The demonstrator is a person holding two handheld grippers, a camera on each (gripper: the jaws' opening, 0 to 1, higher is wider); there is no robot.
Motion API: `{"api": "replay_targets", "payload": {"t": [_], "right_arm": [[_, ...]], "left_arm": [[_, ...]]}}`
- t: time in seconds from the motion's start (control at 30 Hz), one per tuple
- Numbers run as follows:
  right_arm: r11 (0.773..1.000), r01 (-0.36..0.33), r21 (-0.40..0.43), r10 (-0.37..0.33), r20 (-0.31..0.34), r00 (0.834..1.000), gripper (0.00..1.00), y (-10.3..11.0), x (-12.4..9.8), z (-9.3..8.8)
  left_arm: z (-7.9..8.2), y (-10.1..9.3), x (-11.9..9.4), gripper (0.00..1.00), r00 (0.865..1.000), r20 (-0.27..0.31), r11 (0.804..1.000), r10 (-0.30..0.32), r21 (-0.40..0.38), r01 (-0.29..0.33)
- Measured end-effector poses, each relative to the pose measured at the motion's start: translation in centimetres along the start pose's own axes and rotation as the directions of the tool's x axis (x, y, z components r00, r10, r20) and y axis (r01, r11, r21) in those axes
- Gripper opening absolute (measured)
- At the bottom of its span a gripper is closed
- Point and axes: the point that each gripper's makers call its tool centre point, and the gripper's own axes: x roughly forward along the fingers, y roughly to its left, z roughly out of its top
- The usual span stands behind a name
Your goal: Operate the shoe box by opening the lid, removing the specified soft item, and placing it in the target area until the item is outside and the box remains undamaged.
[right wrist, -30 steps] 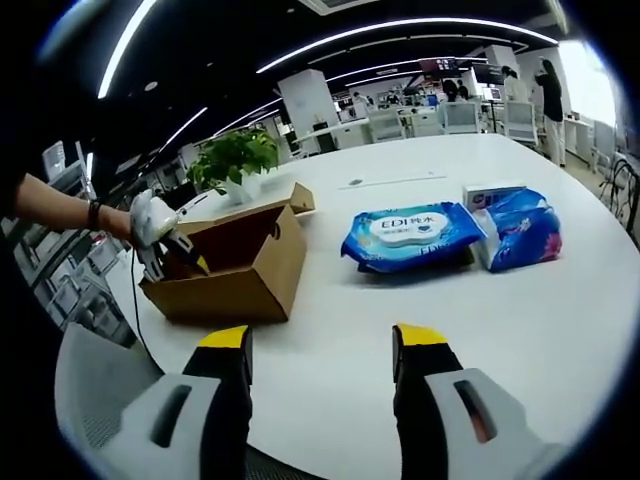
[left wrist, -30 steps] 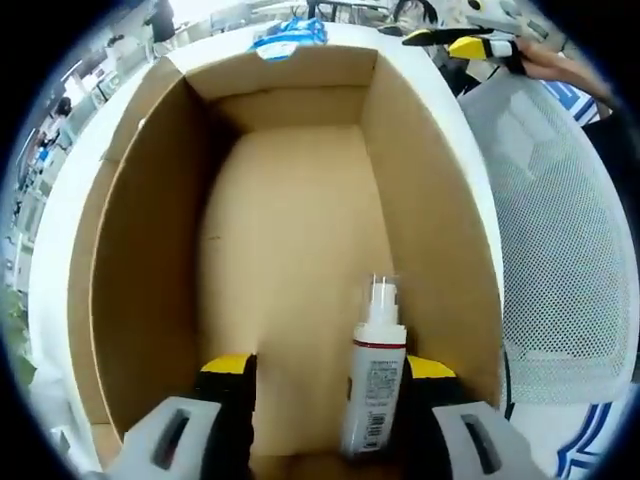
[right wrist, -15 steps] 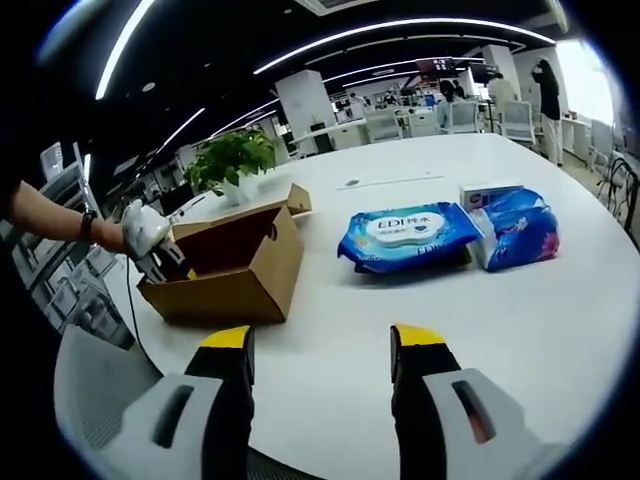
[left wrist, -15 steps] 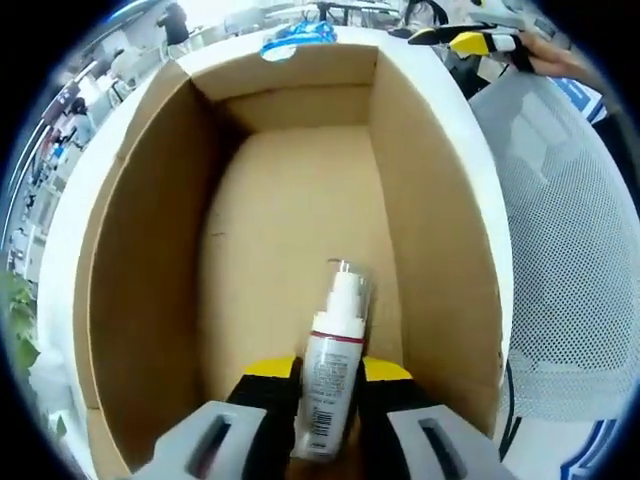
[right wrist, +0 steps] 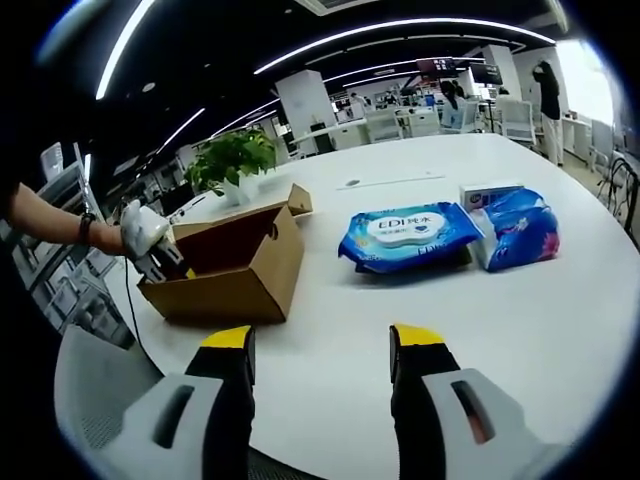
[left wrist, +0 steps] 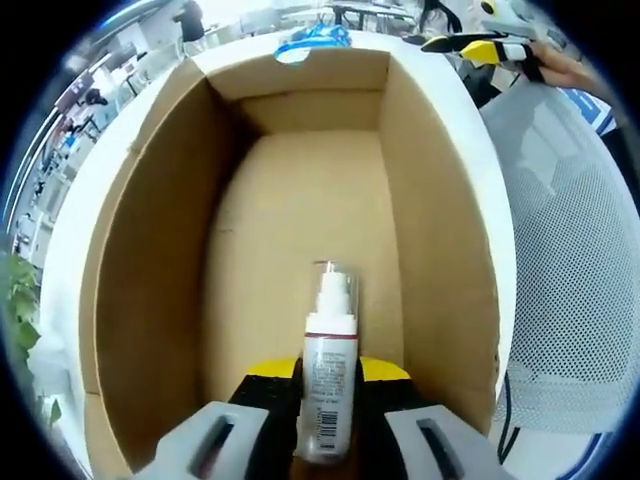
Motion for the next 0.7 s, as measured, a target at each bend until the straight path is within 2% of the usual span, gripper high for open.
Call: {"api": "replay_targets", "payload": {"t": [0.37, 0.5, 0.7], "right_arm": [[1.0, -0.005, 0.001, 0.005, 0.001, 1.0, 0.51, 0.1, 0.0, 0.0], [1.0, -0.008, 0.003, 0.008, 0.011, 1.0, 0.5, 0.2, -0.1, 0.1], [1.0, -0.027, -0.013, 0.027, 0.003, 1.0, 0.5, 0.7, 0.0, 0.0]], "left_arm": [[1.4, 0.4, -1.3, 0.2, 0.997, 0.061, 0.998, 0.04, -0.045, -0.037], [3.8, 0.6, -2.7, 0.2, 0.988, 0.141, 0.993, 0.063, -0.106, -0.048], [7.0, 0.6, -4.9, 0.2, 0.968, 0.236, 0.989, 0.09, -0.136, -0.059]]}}
